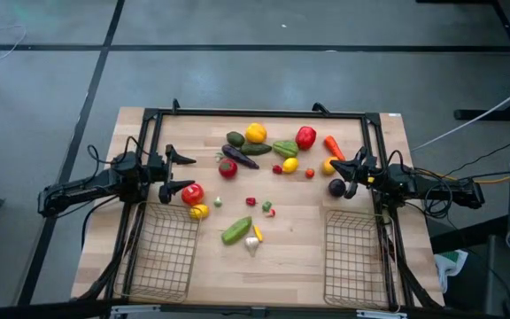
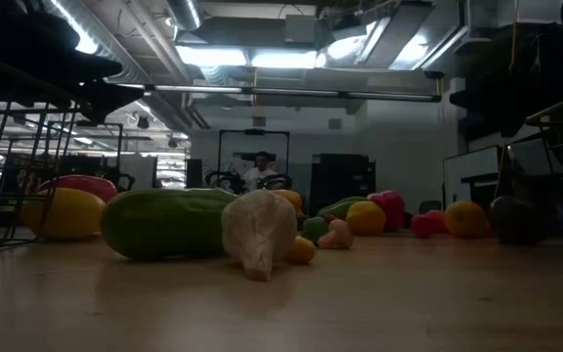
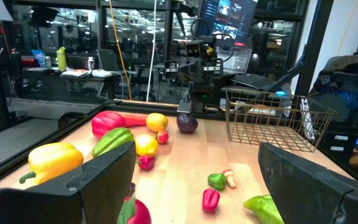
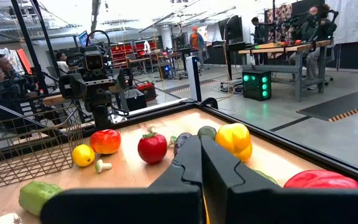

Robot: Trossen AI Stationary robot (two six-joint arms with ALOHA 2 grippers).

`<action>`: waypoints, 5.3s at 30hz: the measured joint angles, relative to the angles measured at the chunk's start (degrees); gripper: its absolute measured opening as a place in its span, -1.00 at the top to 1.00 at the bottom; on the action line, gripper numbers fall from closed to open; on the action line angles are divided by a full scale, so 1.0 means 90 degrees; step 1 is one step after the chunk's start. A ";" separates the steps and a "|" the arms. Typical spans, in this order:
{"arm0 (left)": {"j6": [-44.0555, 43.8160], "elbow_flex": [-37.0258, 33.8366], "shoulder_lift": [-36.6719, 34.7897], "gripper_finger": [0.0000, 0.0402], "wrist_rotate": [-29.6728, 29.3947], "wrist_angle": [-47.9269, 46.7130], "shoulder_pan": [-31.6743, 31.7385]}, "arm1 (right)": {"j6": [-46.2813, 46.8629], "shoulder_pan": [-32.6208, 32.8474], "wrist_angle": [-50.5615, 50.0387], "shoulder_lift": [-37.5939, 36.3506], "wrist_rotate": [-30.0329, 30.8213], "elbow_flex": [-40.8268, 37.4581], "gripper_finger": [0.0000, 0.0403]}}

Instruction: Sort produce into baskets

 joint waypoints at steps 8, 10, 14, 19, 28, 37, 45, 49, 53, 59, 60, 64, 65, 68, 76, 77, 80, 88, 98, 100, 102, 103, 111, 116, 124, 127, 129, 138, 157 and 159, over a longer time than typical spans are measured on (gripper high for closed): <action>-0.0097 0.0000 -0.0002 -0.67 0.0000 0.0002 0.0000 | 0.0000 0.0001 0.0000 0.0000 0.0001 0.0000 1.00; -0.0446 0.0002 -0.0001 -0.67 -0.0001 0.0002 0.0001 | 0.0000 -0.0001 0.0000 0.0000 0.0001 0.0000 1.00; -0.1210 0.0000 0.0000 -0.67 -0.0225 0.0002 0.0001 | 0.0000 0.0001 0.0000 -0.0001 0.0000 0.0002 1.00; -0.2011 -0.0003 0.0001 -0.67 -0.0378 0.0133 0.0000 | 0.0000 -0.0001 0.0000 0.0000 0.0000 0.0000 1.00; -0.2314 0.0465 0.0173 -0.67 -0.0505 0.0403 0.0000 | 0.0000 -0.0002 0.0000 0.0001 0.0001 0.0000 1.00; -0.2176 0.2568 0.1896 -0.67 -0.0656 -0.1894 -0.0002 | 0.0000 0.0001 0.0000 0.0000 0.0000 0.0000 1.00; -0.2279 0.4718 0.4403 -0.67 -0.0595 -0.4941 -0.0004 | 0.0000 0.0000 0.0000 0.0001 0.0000 0.0000 1.00; -0.2295 0.5378 0.5524 -0.67 -0.0466 -0.6041 -0.0003 | 0.0000 -0.0001 0.0000 0.0001 0.0000 0.0001 1.00; -0.2296 0.5623 0.6436 -0.67 -0.0264 -0.6623 -0.0004 | 0.0000 -0.0001 0.0000 0.0001 0.0000 0.0000 1.00; -0.2312 0.5629 0.7436 -0.67 0.0140 -0.6967 -0.0005 | 0.0000 -0.0001 0.0000 0.0001 0.0001 0.0002 1.00; -0.2312 0.5630 0.7560 -0.67 0.0161 -0.7001 -0.0005 | 0.0000 0.0000 0.0000 0.0001 0.0000 0.0002 1.00; -0.2201 0.5631 0.7936 -0.67 0.0172 -0.7037 -0.0056 | 0.0000 -0.0001 0.0000 0.0001 0.0002 0.0000 1.00; -0.2154 0.5631 0.8001 -0.67 0.0173 -0.7025 -0.0086 | 0.0000 0.0000 0.0000 0.0001 0.0001 0.0001 1.00; -0.2069 0.5631 0.8180 -0.67 0.0175 -0.7018 -0.0190 | 0.0000 -0.0001 0.0000 0.0001 0.0000 0.0000 1.00; -0.1954 0.5631 0.8562 -0.67 -0.0094 -0.6963 -0.0420 | 0.0000 -0.0002 0.0000 0.0001 0.0000 0.0002 1.00; -0.1928 0.5631 0.8602 -0.67 -0.0152 -0.6956 -0.0431 | 0.0000 0.0001 0.0000 0.0001 0.0002 0.0000 1.00; -0.1840 0.5631 0.8709 -0.67 -0.0200 -0.6862 -0.0433 | 0.0000 -0.0001 0.0000 0.0001 0.0000 0.0000 1.00; -0.1786 0.5619 0.8877 -0.67 -0.0199 -0.6798 -0.0435 | 0.0000 -0.0002 0.0000 0.0000 0.0002 0.0000 1.00; -0.1531 0.5614 0.8877 -0.67 0.0209 -0.6822 -0.0283 | 0.0000 -0.0001 0.0000 0.0000 0.0000 0.0000 1.00; -0.1441 0.5612 0.8877 -0.67 0.0226 -0.6875 -0.0209 | 0.0000 -0.0001 0.0000 0.0001 0.0002 0.0000 1.00; -0.1359 0.5612 0.8877 -0.67 0.0274 -0.6885 -0.0132 | 0.0000 0.0001 0.0000 0.0001 0.0000 0.0000 1.00; -0.1335 0.5612 0.8877 -0.67 0.0292 -0.6885 -0.0101 | 0.0000 0.0000 0.0000 0.0000 0.0001 0.0001 1.00; -0.1355 0.5279 0.8877 -0.67 0.0340 -0.6552 -0.0076 | 0.0000 -0.0002 0.0000 0.0001 0.0000 0.0000 1.00; -0.1394 0.4993 0.8872 -0.67 0.0411 -0.6115 -0.0076 | 0.0000 -0.0002 0.0000 0.0001 0.0000 0.0000 1.00; -0.1232 0.4934 0.8870 -0.67 0.0415 -0.5959 -0.0076 | 0.0000 -0.0002 0.0000 0.0001 0.0002 0.0000 1.00; -0.1200 0.4932 0.8870 -0.67 0.0402 -0.5932 -0.0076 | 0.0000 0.0001 0.0000 0.0001 0.0000 0.0000 1.00; -0.1203 0.4932 0.8870 -0.67 0.0399 -0.5925 -0.0076 | 0.0000 -0.0001 0.0000 0.0000 0.0001 0.0001 1.00; -0.1203 0.4932 0.8870 -0.63 0.0384 -0.5954 -0.0076 | 0.0000 0.0001 0.0000 0.0001 0.0000 0.0000 1.00; -0.1298 0.4920 0.8778 -0.33 0.0327 -0.6015 -0.0074 | 0.0000 -0.0001 0.0000 0.0000 0.0001 0.0000 1.00; -0.1322 0.4913 0.8677 -0.32 0.0249 -0.6068 -0.0068 | 0.0000 0.0000 0.0000 0.0001 0.0000 0.0000 1.00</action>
